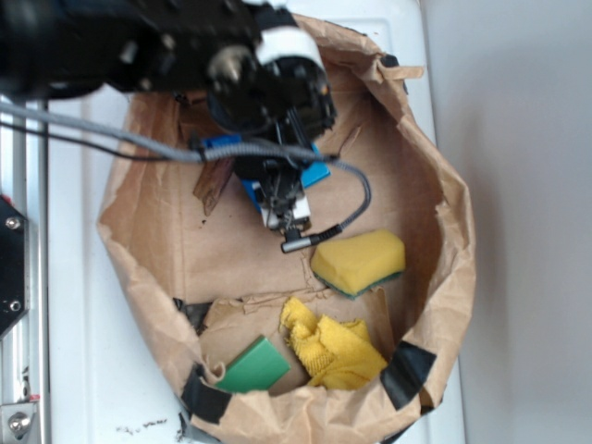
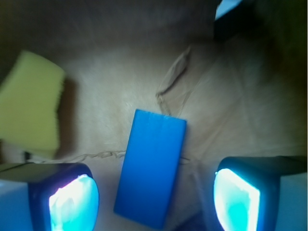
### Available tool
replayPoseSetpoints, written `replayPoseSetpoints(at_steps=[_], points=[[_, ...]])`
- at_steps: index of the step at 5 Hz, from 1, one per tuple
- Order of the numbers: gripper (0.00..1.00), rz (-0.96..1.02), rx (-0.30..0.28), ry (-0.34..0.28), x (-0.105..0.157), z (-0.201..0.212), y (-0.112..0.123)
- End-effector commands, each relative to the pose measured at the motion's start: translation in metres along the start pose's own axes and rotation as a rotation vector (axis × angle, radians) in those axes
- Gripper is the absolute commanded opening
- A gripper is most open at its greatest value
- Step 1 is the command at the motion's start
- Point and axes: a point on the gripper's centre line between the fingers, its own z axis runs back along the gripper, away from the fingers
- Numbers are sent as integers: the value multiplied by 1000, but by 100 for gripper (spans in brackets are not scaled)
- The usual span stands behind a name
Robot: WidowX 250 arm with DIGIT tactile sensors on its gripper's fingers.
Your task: Grab the blue block.
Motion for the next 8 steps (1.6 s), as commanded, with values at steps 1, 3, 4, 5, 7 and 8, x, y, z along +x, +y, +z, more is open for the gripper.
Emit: replayPoseSetpoints(at_steps=[1, 3, 4, 5, 7, 8], points=[[100, 18, 59, -53, 24, -15, -25], [0, 20, 84, -104, 25, -30, -28], [0, 24, 74, -121, 27, -25, -29], [100, 14, 67, -104, 30, -17, -27], [100, -27, -88, 52, 24, 62, -6], [100, -45, -101, 75, 21, 71, 2]])
